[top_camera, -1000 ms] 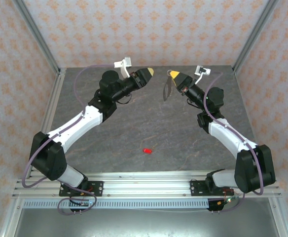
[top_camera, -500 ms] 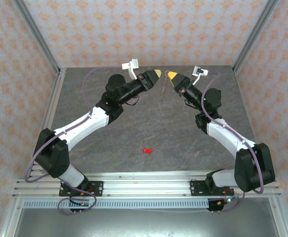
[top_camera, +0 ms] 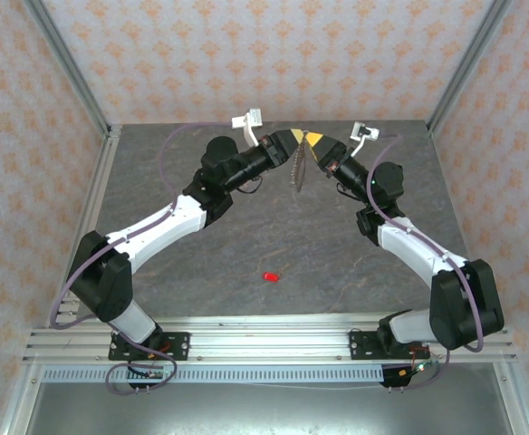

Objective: Put the keys on the keyring

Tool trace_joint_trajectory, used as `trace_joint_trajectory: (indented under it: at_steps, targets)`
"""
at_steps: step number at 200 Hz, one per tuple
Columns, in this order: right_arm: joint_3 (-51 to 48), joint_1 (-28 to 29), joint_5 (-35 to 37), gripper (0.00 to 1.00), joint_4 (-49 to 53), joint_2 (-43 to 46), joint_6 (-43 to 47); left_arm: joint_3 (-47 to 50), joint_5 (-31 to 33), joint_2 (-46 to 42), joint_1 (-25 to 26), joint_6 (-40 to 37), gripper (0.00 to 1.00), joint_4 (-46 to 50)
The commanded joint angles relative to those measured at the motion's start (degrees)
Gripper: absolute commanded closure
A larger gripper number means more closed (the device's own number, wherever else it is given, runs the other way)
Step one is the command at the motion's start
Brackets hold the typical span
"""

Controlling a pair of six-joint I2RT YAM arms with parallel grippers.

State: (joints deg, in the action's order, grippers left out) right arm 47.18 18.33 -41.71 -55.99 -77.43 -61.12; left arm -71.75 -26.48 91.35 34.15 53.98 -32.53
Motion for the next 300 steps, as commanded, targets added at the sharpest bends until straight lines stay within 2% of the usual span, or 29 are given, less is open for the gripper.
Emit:
trace_joint_trajectory:
  at_steps: [1, 215, 271, 286, 300]
  targets:
    - [-0.33, 0.26, 0.21, 1.00, -4.48, 0.22, -0.31, -1.95, 1.16, 0.00, 0.44, -0.56, 0.68, -2.64]
    - [-0.51, 0.23, 0.24, 1.00, -4.26, 0.33, -0.14, -3.75, 0.82, 1.86, 1.62, -2.30, 0.69, 0.46]
    - [-0.73, 0.29, 0.00, 1.00, -3.61, 0.29, 0.21, -4.18, 1.26, 1.99, 1.71, -2.40, 0.90, 0.46]
    - [-0.71, 0.23, -0.23, 1.00, -3.23, 0.39, 0.39, -4.79, 1.02, 2.17, 1.71, -2.95, 1.00, 1.37]
    - [-0.38, 0.22, -0.12, 1.00, -0.59, 1.06, 1.29, -5.53, 0.60, 2.13, 1.71, -4.12, 1.00, 2.88]
